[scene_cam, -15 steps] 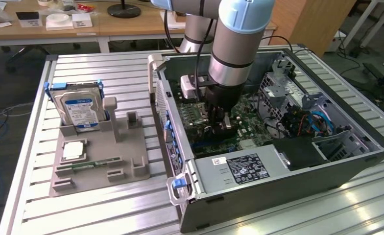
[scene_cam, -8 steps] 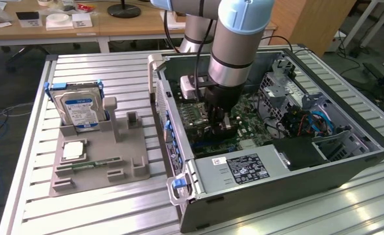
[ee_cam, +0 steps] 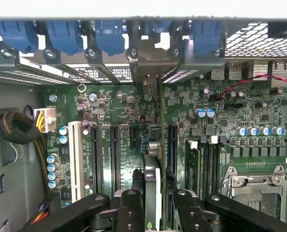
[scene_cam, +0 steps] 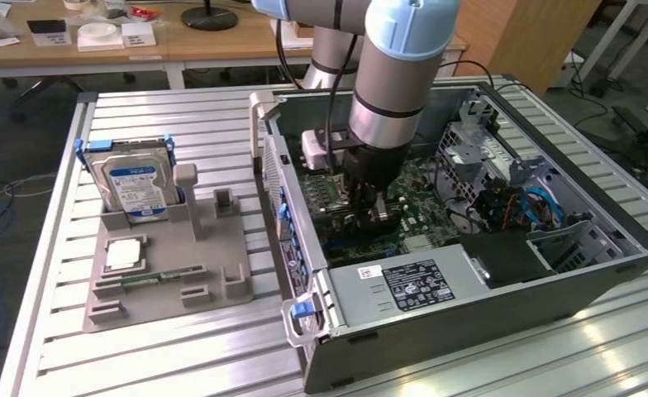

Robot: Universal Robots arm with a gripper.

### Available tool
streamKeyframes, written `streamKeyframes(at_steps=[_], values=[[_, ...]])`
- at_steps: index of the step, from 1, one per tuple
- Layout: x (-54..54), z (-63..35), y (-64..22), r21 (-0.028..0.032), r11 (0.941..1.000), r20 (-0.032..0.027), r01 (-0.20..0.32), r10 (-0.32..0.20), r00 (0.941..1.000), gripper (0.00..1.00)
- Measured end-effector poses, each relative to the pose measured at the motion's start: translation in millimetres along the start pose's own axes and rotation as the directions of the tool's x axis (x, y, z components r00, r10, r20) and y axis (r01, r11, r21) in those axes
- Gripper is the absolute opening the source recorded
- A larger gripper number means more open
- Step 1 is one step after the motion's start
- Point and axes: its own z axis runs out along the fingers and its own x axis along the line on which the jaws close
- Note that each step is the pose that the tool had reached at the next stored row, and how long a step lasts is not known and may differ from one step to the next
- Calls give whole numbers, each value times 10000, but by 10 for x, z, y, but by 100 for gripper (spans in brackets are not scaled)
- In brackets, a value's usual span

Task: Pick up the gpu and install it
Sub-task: 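Insert the gpu into the slot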

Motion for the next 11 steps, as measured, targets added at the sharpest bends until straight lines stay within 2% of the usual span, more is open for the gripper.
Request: streamKeyframes(at_steps=[11], values=[[10,12,3,0,10000,-3,0,0,10000,27]])
